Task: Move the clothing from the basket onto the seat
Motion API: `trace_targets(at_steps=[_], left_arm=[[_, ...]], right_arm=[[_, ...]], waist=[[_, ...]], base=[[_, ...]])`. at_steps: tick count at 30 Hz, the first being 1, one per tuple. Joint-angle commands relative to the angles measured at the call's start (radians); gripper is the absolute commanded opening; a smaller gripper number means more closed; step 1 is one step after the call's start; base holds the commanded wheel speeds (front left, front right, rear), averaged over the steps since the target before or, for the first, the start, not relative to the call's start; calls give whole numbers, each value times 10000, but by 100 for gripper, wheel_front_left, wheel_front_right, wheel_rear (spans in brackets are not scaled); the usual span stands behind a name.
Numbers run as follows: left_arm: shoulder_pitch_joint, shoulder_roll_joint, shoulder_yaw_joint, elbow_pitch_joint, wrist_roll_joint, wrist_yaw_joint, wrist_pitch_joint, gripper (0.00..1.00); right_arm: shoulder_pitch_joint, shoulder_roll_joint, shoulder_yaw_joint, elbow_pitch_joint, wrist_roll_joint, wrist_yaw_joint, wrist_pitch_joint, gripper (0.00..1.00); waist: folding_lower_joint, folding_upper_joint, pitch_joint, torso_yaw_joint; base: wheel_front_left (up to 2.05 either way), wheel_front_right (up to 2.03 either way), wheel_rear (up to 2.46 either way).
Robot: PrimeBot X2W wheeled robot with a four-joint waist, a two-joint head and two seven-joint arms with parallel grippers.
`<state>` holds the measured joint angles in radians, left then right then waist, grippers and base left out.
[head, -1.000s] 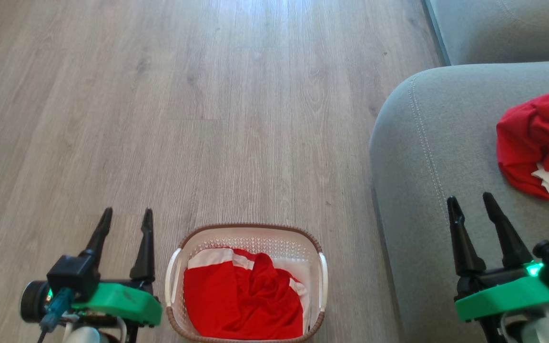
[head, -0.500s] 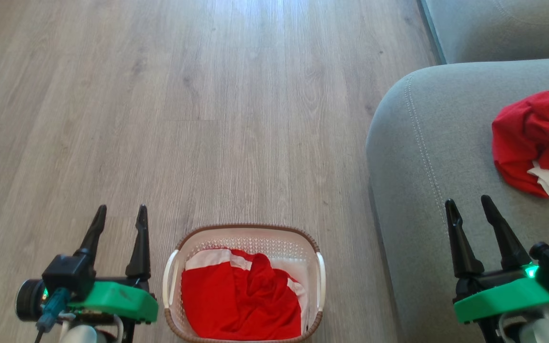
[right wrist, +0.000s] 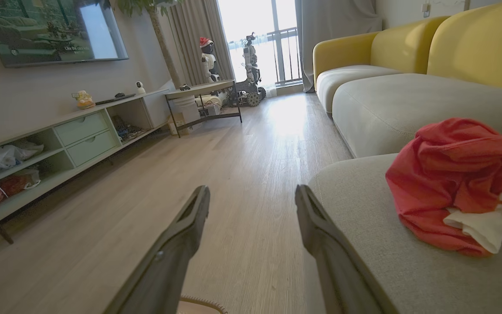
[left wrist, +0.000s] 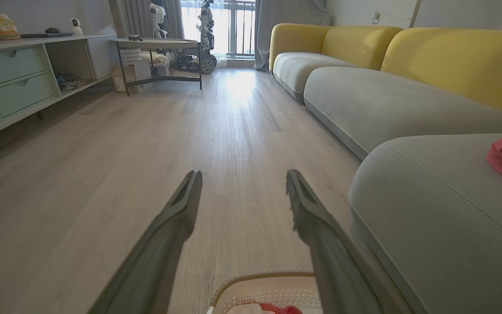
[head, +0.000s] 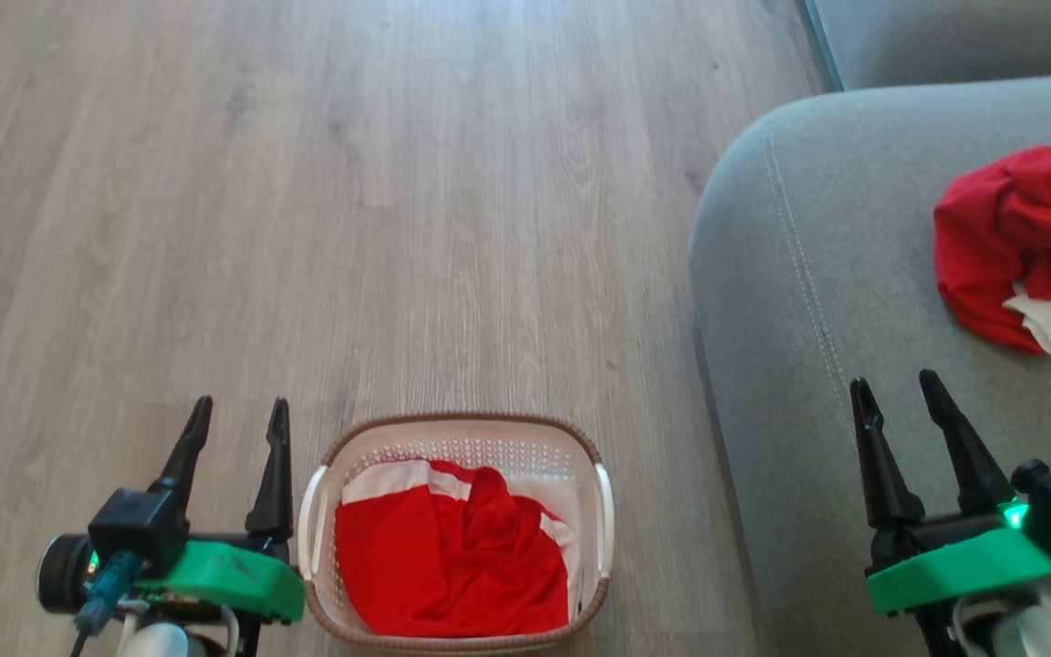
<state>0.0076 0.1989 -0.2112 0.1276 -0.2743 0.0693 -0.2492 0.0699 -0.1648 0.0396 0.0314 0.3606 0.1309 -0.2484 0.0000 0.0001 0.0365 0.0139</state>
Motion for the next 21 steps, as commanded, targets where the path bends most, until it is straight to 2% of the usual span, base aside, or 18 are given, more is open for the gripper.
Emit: trace_targets(at_steps=[1, 13, 21], left_arm=[[-486, 47, 475, -265, 96, -47, -126, 100], [-1321, -193, 676, 252, 316, -563, -126, 100], [-2296, -278, 614, 1304, 440, -1030, -126, 100]], right_arm=[[-549, -198, 205, -345, -57, -2, -122, 100], [-1230, -277, 257, -487, -142, -2, -118, 100], [-1759, -275, 274, -693, -200, -2, -115, 100]], waist=[[0, -1, 150, -100], [0, -1, 1392, -644], [0, -1, 2476, -983]], base=[[0, 0, 0], [0, 0, 0], [0, 0, 0]])
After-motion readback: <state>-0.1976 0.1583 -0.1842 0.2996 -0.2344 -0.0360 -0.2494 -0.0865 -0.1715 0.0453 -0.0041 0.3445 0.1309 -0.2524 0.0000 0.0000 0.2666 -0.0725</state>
